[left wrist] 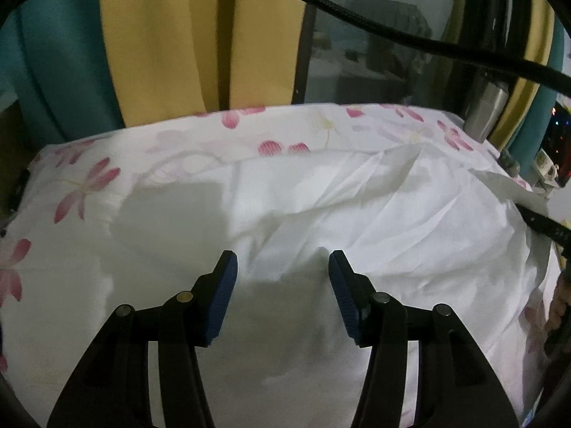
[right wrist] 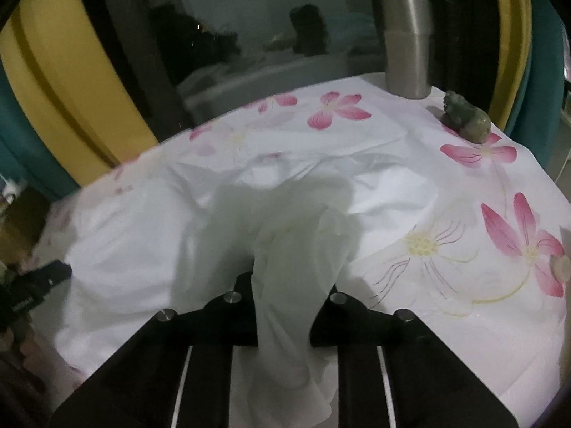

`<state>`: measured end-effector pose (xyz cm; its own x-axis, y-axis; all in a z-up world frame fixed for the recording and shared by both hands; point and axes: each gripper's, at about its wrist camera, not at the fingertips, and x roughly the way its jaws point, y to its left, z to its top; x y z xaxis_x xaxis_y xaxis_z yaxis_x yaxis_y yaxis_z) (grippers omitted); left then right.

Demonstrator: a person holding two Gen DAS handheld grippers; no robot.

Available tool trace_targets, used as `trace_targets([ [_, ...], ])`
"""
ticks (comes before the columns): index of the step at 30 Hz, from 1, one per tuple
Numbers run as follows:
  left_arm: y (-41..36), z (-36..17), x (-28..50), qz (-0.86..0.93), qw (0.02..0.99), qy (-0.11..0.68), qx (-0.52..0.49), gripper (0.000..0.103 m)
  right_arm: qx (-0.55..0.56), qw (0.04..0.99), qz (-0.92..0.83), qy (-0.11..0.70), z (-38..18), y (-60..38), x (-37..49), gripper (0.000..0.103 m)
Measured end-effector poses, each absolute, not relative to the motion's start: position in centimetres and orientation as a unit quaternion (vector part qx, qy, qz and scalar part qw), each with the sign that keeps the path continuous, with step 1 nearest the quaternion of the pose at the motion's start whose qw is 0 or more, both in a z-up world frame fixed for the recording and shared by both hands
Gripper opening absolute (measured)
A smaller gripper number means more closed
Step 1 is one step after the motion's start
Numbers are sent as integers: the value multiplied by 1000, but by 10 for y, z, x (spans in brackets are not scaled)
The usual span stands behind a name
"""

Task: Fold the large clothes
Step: 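Grasp the folded white shirt with the right tool and lift it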

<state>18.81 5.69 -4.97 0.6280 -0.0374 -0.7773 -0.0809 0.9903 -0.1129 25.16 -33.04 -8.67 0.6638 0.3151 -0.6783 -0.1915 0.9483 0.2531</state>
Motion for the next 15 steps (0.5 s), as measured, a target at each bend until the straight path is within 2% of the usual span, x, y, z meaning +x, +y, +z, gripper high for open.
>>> trace_targets([
  [15,102,-5,158,25,926,367,-88,56,46,940,181,285,16,-273,223,10],
])
